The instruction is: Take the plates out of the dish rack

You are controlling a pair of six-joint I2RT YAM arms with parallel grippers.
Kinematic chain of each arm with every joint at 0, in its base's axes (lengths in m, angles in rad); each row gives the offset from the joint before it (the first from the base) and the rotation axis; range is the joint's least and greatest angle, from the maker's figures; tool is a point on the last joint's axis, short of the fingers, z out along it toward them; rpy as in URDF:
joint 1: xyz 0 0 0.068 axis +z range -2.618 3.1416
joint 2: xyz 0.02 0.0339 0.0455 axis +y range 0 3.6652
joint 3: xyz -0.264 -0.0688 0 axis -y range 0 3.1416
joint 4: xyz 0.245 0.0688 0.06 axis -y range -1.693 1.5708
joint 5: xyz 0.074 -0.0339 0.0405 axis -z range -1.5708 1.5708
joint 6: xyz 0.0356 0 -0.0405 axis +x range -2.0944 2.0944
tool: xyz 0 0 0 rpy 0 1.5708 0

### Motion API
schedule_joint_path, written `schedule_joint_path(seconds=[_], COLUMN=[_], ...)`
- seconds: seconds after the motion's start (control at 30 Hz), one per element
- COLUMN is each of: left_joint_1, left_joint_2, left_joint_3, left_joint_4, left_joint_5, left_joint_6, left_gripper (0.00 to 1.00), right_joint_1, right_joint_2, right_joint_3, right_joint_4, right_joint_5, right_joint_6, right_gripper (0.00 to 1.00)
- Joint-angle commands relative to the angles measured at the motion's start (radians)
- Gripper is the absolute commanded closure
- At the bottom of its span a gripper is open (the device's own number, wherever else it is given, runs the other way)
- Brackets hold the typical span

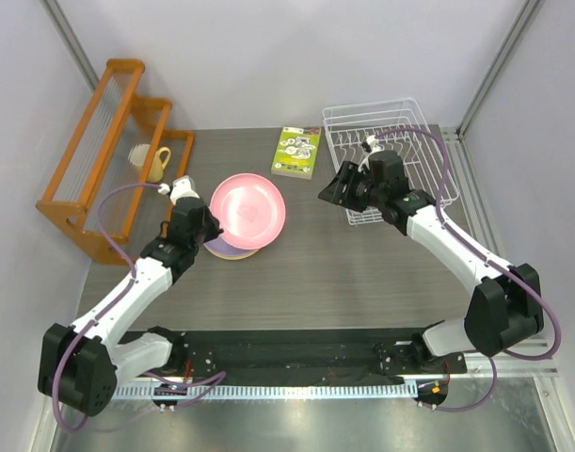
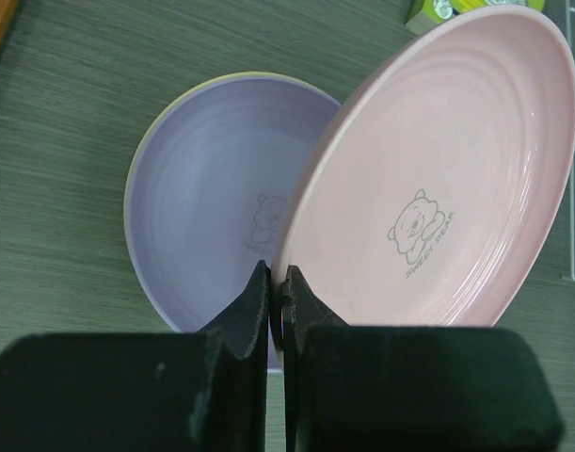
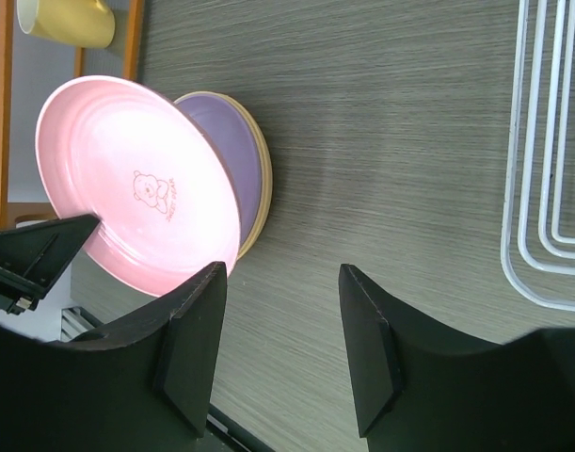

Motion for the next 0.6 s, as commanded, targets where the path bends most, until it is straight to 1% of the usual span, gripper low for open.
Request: schedule_joint_path(seconds=[0.0, 0.3, 0.57], left_joint_1=[0.009, 0.036, 0.053], left_joint_2=[0.023, 0.005, 0.025], left_joint_3=[0.004, -0.011, -0.016], left_joint_4=[-0.001, -0.07, -0.097], left_joint_5=[-0.054, -0.15, -0.163], left_joint_6=[-0.035, -0.059, -0.075], left_gripper=[1.0, 1.0, 1.0], right_joint_1=[-0.002, -0.002, -0.002], right_joint_2=[-0.003, 0.031, 0.034], right_joint_3=[0.029, 0.034, 0.028], right_joint_4=[0.0, -0.004, -0.006], right_joint_5=[0.019, 0.004, 0.002], right_joint_6=[-0.028, -0.032, -0.032], right_gripper=[0.44, 0.44, 0.44])
